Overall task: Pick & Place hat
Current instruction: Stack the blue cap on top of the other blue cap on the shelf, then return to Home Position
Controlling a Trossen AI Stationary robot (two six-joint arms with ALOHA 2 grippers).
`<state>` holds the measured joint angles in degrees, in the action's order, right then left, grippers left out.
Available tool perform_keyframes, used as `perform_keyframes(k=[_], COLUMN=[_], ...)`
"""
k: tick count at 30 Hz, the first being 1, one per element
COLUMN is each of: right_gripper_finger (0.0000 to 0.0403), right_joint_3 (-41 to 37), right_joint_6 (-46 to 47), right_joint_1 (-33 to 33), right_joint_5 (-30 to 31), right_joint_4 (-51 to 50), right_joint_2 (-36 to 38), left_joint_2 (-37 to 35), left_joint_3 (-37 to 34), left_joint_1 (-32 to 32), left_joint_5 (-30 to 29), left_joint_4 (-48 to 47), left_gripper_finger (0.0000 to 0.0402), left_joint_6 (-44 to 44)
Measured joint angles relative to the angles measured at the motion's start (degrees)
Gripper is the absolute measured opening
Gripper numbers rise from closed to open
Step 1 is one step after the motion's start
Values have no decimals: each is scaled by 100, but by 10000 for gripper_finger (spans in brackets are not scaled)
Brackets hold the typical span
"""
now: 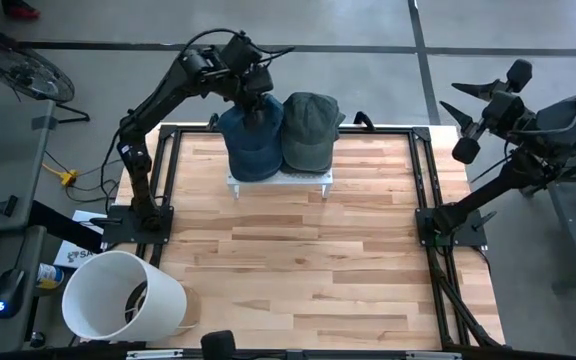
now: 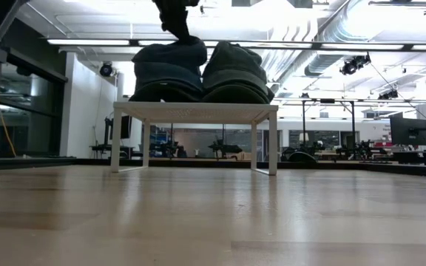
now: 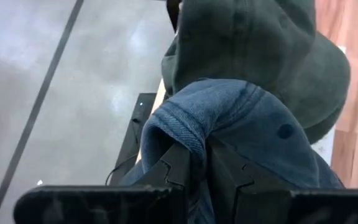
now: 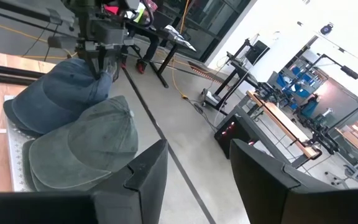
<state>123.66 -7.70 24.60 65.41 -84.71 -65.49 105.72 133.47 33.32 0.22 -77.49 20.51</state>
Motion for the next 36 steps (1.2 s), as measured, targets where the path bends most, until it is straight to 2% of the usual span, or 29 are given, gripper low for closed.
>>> perform_keyframes(k=[3, 6, 15, 19, 22, 27, 31, 36], right_gripper_finger=[168, 168, 168, 168, 168, 168, 168, 168], right_joint_3=[0, 0, 1, 0, 0, 2, -8, -247], right_joint_6=[-9, -24, -24, -44, -71, 99, 529, 956], right_joint_1=[0, 2, 2, 2, 2, 2, 2, 2], right_joint_5=[-2, -2, -56, -92, -95, -219, -626, -841], right_joint_4=[0, -2, -51, -52, -53, -160, -528, -476], right_joint_2=[30, 55, 85, 87, 103, 153, 293, 631], left_joint_2=[-3, -33, -236, -351, -468, -783, -1135, -1662], left_joint_3=[0, 0, 0, 2, 9, 7, 9, 9], left_joint_1=[-35, -85, -221, -343, -529, -871, -1167, -1488], left_joint_5=[-237, -554, -793, -1304, -1930, -2802, -3054, -3084], left_joint_4=[27, 25, 109, 108, 141, 117, 106, 63], left_gripper_finger=[33, 56, 212, 258, 271, 268, 264, 264], left_joint_6=[-29, -43, -202, -236, -358, -948, -1481, -2062])
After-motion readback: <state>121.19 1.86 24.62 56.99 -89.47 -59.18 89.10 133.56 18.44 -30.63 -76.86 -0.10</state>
